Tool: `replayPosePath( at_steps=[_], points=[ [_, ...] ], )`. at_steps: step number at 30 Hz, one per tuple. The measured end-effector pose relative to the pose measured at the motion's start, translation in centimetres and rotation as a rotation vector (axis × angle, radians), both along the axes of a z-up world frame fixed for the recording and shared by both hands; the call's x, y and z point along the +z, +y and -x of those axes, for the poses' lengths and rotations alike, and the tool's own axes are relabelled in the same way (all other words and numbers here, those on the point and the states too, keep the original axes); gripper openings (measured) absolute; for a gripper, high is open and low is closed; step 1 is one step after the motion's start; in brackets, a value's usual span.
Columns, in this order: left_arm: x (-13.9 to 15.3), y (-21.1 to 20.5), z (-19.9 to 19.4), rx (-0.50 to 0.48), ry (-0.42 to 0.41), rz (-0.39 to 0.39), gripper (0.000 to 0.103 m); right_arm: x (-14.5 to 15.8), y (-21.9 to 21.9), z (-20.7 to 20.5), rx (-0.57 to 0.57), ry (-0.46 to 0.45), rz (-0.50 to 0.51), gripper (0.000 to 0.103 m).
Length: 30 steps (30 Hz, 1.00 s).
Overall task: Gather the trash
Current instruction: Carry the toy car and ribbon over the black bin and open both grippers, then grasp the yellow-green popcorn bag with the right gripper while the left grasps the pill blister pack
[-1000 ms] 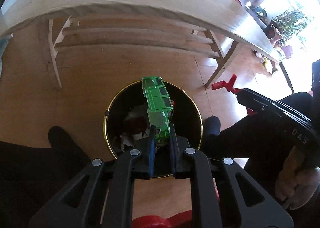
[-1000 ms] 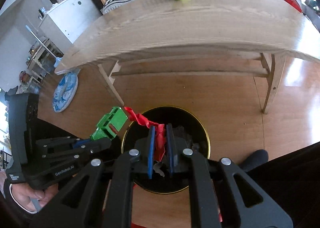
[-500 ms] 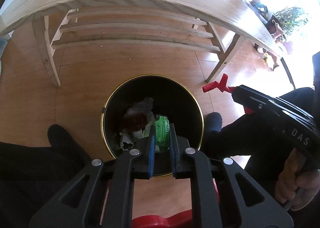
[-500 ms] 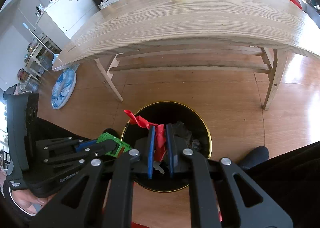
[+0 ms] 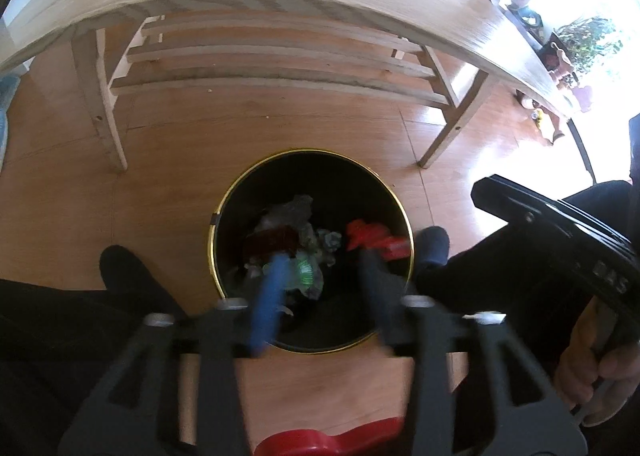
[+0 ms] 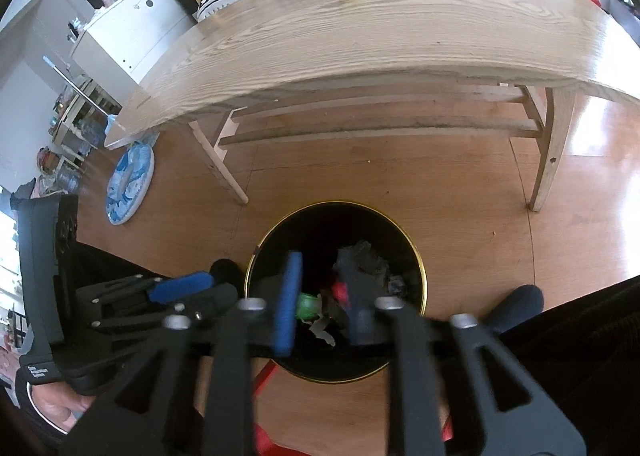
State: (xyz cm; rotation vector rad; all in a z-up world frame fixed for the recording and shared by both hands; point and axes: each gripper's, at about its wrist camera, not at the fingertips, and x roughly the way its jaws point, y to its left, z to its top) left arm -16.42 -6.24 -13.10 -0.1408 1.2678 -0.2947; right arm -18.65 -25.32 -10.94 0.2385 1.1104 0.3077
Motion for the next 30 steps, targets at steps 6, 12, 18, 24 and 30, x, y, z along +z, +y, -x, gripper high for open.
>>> replayPosePath(
  at_steps=[6, 12, 18, 24, 30],
  points=[
    [0.2, 0.2, -0.1, 0.014, -0.006, -0.004, 0.062, 0.5, -0.3, 0.1, -0.014, -0.025, -0.007, 0.063],
    [0.3, 0.4, -0.2, 0.029, -0.009, 0.0, 0.071, 0.5, -0.6, 0.0, -0.02, -0.023, -0.009, 0.063],
    [1.0, 0.9, -0.5, 0.066, -0.012, 0.026, 0.092, 0.7, -0.8, -0.3, -0.029, -0.02, -0.012, 0.082],
    [4.0, 1.4, -3.7, 0.06, -0.062, -0.006, 0.095, 3.5, -1.6, -3.4, -0.05, -0.06, -0.03, 0.088],
    [8.1, 1.7, -12.2, 0.077, -0.158, -0.045, 0.096, 7.7, -1.6, -12.2, -0.072, -0.149, -0.005, 0.089]
  ],
)
